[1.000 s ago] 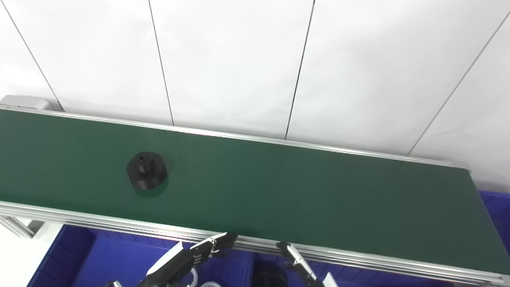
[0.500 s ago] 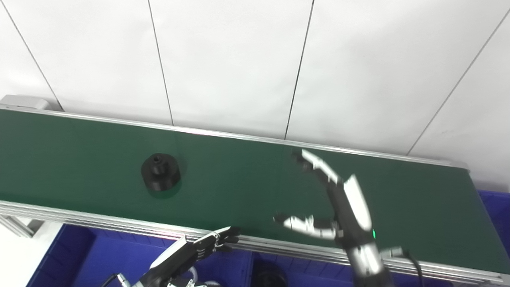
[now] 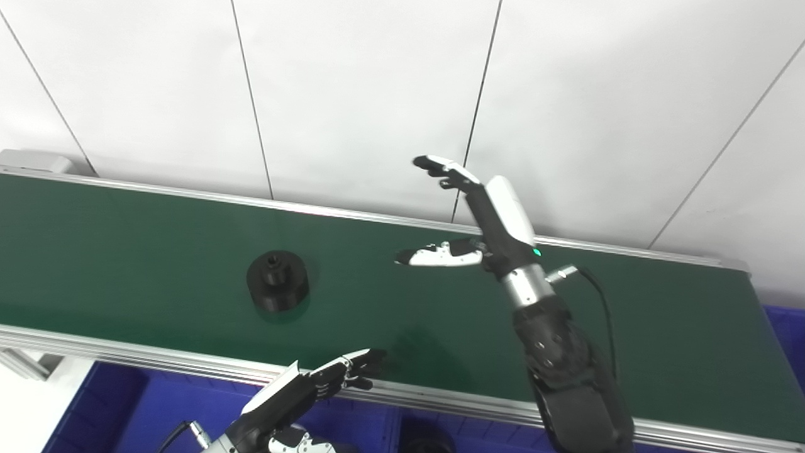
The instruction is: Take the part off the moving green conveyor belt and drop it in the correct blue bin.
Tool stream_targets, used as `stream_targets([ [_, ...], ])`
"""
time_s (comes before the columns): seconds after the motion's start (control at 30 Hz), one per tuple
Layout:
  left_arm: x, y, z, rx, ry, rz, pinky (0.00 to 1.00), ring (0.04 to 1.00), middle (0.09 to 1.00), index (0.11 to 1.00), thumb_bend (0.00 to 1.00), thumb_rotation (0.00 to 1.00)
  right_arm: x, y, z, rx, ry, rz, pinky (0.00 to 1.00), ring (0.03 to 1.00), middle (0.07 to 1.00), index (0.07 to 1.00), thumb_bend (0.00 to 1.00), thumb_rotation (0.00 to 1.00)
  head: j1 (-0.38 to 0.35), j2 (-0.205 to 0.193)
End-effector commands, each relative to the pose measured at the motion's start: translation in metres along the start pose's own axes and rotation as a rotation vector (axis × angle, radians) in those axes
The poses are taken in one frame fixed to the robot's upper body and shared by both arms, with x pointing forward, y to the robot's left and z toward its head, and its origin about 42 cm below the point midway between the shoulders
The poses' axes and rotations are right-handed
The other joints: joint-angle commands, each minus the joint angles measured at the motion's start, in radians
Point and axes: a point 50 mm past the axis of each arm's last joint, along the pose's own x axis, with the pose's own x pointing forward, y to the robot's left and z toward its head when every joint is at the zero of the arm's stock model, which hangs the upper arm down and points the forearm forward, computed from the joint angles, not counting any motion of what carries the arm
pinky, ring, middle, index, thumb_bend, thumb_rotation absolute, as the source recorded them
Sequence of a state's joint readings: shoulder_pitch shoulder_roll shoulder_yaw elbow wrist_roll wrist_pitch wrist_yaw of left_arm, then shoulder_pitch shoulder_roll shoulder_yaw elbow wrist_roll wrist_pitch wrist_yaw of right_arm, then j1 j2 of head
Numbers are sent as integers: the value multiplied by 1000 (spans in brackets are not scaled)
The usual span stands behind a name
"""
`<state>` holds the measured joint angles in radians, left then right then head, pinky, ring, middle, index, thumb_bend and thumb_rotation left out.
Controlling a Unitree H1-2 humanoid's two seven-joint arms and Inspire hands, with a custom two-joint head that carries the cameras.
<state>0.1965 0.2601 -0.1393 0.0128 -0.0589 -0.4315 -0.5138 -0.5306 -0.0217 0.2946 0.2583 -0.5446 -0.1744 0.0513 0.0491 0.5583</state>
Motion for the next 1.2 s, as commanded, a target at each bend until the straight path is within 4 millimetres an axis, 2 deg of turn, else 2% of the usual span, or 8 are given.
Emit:
stream_targets([
  [0.0,2,3,12,24,-71,7,832,901,932,909,543,445,22,-3,10,-49,-82,-10,769,834,823,823,961,283,1,1],
  [0.17,-4,0,14,29,-64,8,834,902,934,910,550,456,40,23,-2,-78,-52,84,772,830,829,838,997,311,12,13],
  [0.33,-12,-5,15,16,-60,13,837,905,935,911,558,474,46,54,-16,-89,-26,170,802,842,832,841,998,330,22,26],
  [0.67,-24,-7,17,-10,-56,34,852,913,937,912,549,469,43,111,-30,-118,39,313,815,847,822,833,1000,342,30,38],
  [0.93,-31,-5,19,-40,-68,58,853,908,928,902,545,429,42,137,-31,-158,103,385,862,870,819,843,999,373,27,43],
  [1.03,-32,-4,20,-52,-78,63,851,905,924,899,539,412,40,149,-30,-196,125,412,803,782,729,794,996,366,28,45],
  [1.07,-32,-4,21,-56,-83,65,851,904,922,897,539,403,39,154,-28,-209,138,418,740,732,686,762,987,352,30,45],
  [1.17,-32,-4,23,-66,-94,73,851,904,919,892,539,391,36,166,-25,-255,164,442,684,678,646,697,959,317,30,47],
])
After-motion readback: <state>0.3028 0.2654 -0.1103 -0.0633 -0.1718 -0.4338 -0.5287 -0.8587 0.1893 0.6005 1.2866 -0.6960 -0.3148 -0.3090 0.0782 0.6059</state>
